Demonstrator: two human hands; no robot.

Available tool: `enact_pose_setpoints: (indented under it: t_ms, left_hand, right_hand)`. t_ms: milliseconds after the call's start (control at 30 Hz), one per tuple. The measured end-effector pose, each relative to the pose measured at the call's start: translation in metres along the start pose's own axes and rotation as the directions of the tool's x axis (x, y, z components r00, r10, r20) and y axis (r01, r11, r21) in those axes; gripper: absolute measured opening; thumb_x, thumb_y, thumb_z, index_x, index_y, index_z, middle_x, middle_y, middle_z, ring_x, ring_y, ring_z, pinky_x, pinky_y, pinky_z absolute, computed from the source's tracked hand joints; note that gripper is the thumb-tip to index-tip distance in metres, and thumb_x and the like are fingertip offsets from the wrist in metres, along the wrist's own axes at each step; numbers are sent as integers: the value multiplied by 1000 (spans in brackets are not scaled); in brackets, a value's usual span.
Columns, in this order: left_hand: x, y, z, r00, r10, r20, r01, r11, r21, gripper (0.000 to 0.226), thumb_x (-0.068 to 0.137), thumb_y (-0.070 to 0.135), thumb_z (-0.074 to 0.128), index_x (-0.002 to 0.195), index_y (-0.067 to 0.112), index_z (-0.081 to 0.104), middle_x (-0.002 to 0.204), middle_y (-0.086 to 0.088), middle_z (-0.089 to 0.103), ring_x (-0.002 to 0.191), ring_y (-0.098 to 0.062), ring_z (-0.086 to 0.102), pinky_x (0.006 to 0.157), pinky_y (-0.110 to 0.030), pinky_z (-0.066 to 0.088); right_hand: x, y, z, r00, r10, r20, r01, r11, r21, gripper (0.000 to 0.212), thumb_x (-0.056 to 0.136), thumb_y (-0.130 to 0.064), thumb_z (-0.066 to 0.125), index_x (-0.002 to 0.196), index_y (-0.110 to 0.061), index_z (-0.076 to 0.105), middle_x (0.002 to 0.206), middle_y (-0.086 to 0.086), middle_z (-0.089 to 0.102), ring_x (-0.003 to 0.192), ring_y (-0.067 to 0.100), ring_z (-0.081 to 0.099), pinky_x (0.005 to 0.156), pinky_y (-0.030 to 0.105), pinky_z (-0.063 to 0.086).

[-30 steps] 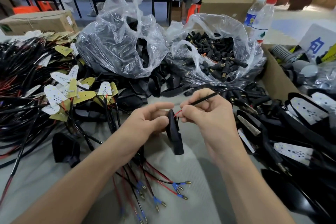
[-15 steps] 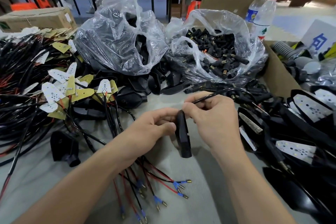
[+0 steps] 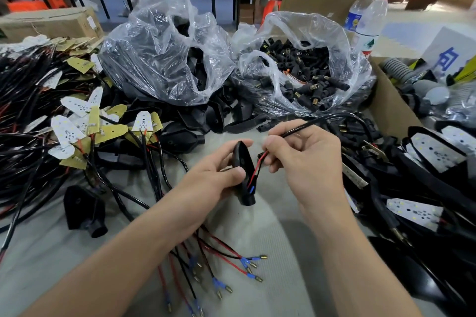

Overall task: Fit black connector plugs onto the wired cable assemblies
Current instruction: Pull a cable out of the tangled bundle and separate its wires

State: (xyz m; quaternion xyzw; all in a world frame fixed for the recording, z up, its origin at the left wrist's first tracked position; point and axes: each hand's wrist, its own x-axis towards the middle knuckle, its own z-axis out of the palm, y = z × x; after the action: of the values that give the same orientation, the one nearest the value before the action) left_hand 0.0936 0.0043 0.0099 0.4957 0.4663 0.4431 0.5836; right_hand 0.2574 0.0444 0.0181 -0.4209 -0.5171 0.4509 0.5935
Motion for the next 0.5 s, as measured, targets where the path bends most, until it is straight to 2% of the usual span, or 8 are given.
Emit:
enact_pose_setpoints:
  t_ms: [67, 133, 200, 300, 367, 500]
  left_hand:
    - [0, 1, -5, 1000, 9, -14, -10, 1000, -7, 51, 104, 0, 48, 132, 39, 64, 106, 1, 71, 93, -15, 64, 89, -38, 55]
    - [0, 1, -8, 998, 41, -43, -39, 999, 30, 53, 102, 3, 52, 131, 46, 64, 106, 2, 71, 95, -15, 65, 97, -43, 54]
    - [1, 1, -9, 995, 80, -57, -74, 993, 93, 55, 100, 3, 57, 135, 46, 61, 112, 6, 73, 102, -13, 68, 102, -42, 52]
    - [1, 1, -9, 992, 122, -30, -117, 986, 118, 60, 95, -2, 63, 143, 34, 54, 122, 7, 73, 111, -17, 69, 93, -29, 56]
    - [0, 2, -10, 988, 151, -19, -147, 982, 115, 58, 92, -5, 67, 138, 30, 59, 121, 5, 74, 109, -16, 70, 88, -24, 56]
    - [-1, 0, -8, 972, 228, -63, -222, 971, 83, 49, 85, -10, 71, 124, 21, 71, 115, -3, 76, 100, -13, 68, 73, -27, 54]
  right_hand:
    - [1, 0, -1, 999, -7, 33, 7, 1000, 5, 14, 84, 9, 70, 83, -6, 68, 57, 13, 64, 50, 24, 61, 47, 26, 48]
    - [0, 1, -2, 999, -24, 40, 25, 999, -25, 18, 84, 7, 69, 81, -11, 69, 57, 13, 64, 50, 25, 61, 47, 26, 48]
    - [-1, 2, -1, 998, -40, 40, 43, 997, -67, 21, 84, 5, 69, 80, -16, 69, 57, 13, 65, 51, 26, 62, 49, 28, 50]
    - [-2, 4, 1, 996, -78, 45, 83, 989, -125, 19, 86, 0, 69, 81, -18, 70, 60, 11, 68, 54, 29, 68, 57, 38, 58]
    - [-2, 4, 1, 994, -101, 32, 105, 984, -145, 16, 88, -2, 69, 82, -18, 71, 63, 9, 70, 57, 28, 70, 62, 40, 61]
    - [-5, 3, 5, 999, -43, 26, 45, 993, -106, 17, 89, 2, 69, 84, -14, 71, 65, 9, 73, 59, 25, 73, 65, 41, 63]
